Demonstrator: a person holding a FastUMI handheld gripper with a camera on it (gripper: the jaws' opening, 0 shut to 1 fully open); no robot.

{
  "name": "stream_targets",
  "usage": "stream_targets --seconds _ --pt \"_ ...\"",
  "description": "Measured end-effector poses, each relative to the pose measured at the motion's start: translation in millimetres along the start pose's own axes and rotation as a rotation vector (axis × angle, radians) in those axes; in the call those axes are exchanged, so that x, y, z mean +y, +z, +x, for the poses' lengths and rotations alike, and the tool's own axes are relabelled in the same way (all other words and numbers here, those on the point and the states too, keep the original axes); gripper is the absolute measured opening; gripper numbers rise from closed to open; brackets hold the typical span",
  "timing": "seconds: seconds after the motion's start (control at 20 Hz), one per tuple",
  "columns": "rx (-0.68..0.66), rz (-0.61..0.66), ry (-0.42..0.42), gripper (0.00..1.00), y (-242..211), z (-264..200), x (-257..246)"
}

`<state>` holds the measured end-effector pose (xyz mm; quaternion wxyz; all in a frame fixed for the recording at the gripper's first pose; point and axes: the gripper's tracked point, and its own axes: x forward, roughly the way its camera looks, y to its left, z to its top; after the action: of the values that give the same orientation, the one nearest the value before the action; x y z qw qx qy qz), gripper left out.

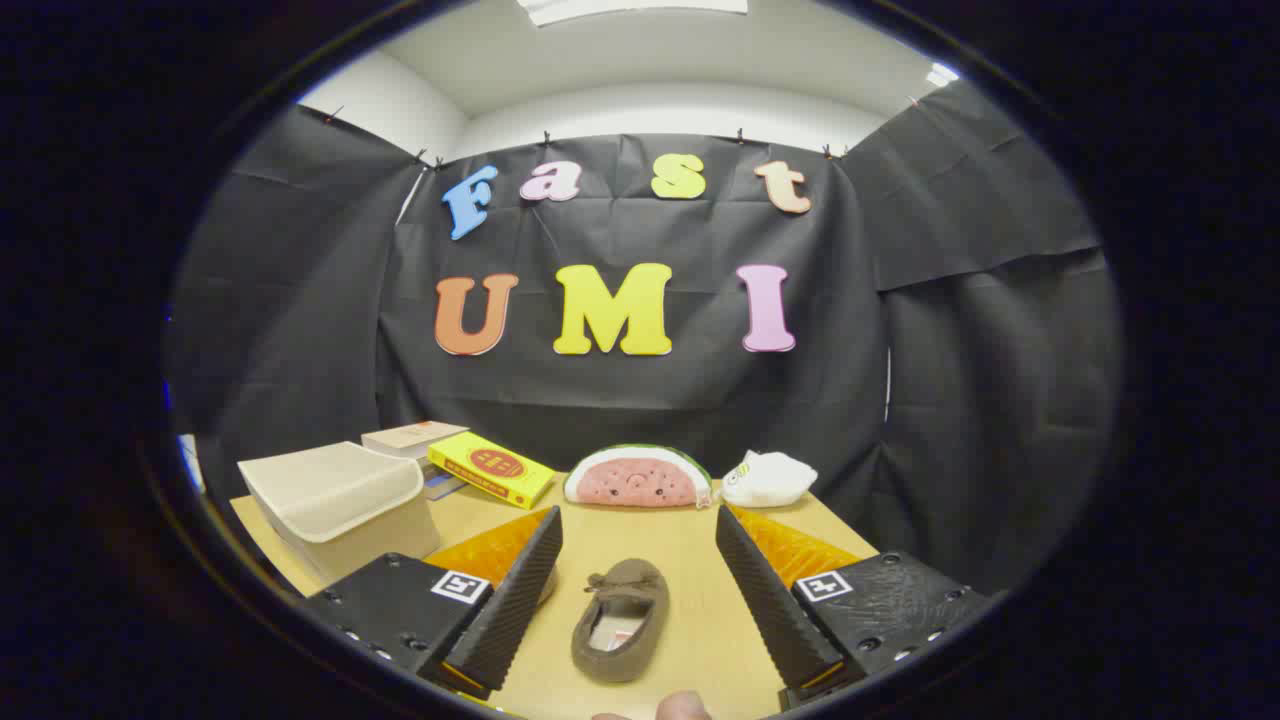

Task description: Open the storage box then place both shoes into the box .Put the left shoe in first, then the right shoe, with the right side of both shoes facing outward in a uniform manner.

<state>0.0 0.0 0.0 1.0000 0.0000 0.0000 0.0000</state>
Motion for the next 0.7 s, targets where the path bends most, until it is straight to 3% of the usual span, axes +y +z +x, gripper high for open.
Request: stream_targets --seconds 0.7 --pt "0.023 -0.021 0.014 0.95 -1.3 19.7 4.4"
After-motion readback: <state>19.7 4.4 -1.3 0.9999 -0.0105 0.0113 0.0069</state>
